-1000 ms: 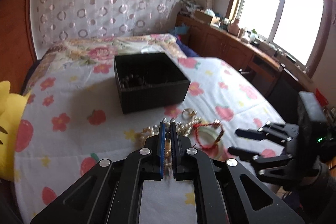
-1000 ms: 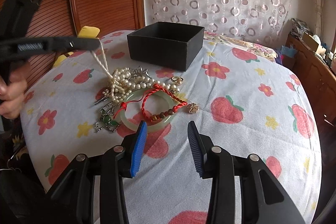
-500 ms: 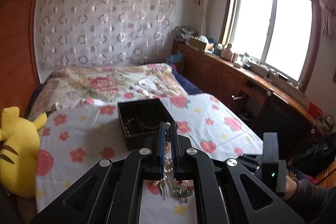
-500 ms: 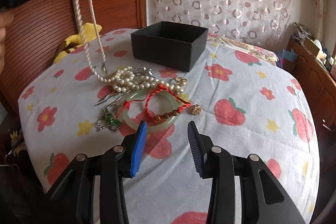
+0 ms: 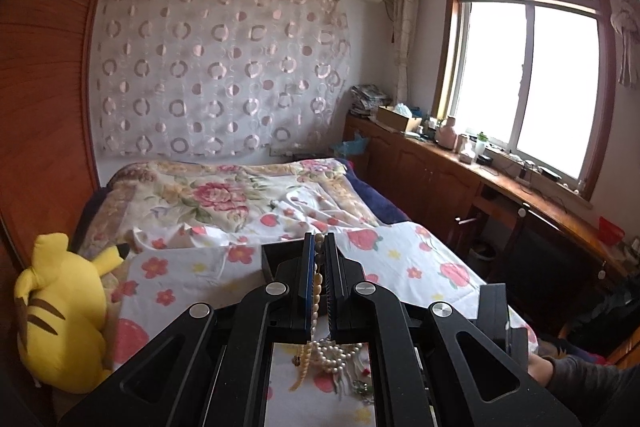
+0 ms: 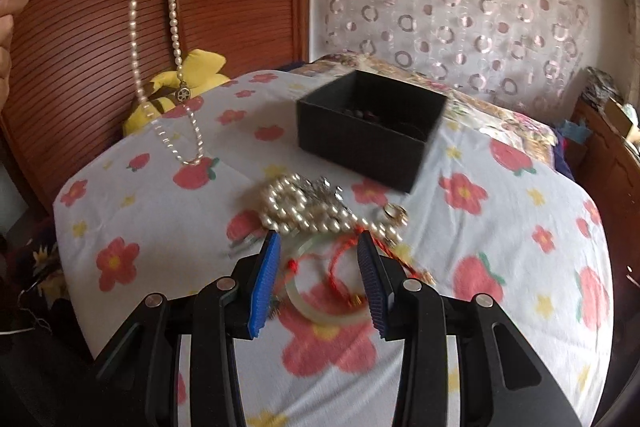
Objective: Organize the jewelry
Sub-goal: 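Carry the pearl necklace toward the box with the left tool while the right tool grasps another pearl strand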
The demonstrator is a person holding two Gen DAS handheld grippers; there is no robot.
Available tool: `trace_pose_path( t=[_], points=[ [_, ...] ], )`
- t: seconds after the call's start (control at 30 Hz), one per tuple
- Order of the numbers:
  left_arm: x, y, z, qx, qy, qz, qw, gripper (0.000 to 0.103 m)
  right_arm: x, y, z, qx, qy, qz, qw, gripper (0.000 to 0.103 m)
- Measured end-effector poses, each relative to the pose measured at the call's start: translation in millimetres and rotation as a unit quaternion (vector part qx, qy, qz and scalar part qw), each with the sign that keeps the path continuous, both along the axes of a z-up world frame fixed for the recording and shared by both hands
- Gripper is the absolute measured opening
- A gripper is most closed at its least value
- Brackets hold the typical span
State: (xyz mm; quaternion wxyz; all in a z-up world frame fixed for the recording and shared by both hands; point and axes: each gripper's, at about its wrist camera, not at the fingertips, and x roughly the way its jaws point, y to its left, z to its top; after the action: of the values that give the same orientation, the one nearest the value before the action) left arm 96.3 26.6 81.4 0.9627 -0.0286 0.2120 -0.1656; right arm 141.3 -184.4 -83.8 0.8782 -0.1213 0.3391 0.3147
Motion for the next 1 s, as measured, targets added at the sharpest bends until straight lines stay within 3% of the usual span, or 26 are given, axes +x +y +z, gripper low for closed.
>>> trace_pose_path(
  t=[0.1, 0.4, 0.63, 0.73, 0.87, 0.9, 1.0],
  points=[
    [1.5, 7.0, -6.6, 0.0, 0.006, 0.007, 1.0, 0.004, 11.4, 16.0, -1.7, -0.009, 0.012, 0.023, 1.0, 0.032],
    [4.4, 19.7, -29.2, -0.004, 0.028, 0.02, 0.9994, 0.004, 36.4, 55.0, -16.9, -0.07, 0.047, 0.068, 0.994, 0.032],
    [5.4, 19.0, -38.4, 0.001, 0.035, 0.018, 0.9992, 0.004, 44.8, 65.6, -19.6, -0.063, 0.069, 0.073, 0.993, 0.034],
    [5.8, 18.2, -39.5, 0.003, 0.036, 0.019, 0.9992, 0.004, 39.2, 67.0, -18.7, -0.074, 0.051, 0.076, 0.993, 0.025],
    [6.6, 18.8, -41.8, 0.002, 0.037, 0.019, 0.9991, 0.004, 33.8, 61.3, -7.3, -0.056, 0.036, 0.077, 0.995, 0.02],
    [6.5, 18.8, -41.9, 0.003, 0.036, 0.02, 0.9991, 0.004, 33.0, 59.8, -3.1, -0.049, 0.032, 0.075, 0.995, 0.01],
    [6.6, 20.3, -42.8, 0.001, 0.035, 0.022, 0.9992, 0.004, 28.6, 52.4, 14.2, -0.029, 0.016, 0.07, 0.997, 0.008]
  ],
)
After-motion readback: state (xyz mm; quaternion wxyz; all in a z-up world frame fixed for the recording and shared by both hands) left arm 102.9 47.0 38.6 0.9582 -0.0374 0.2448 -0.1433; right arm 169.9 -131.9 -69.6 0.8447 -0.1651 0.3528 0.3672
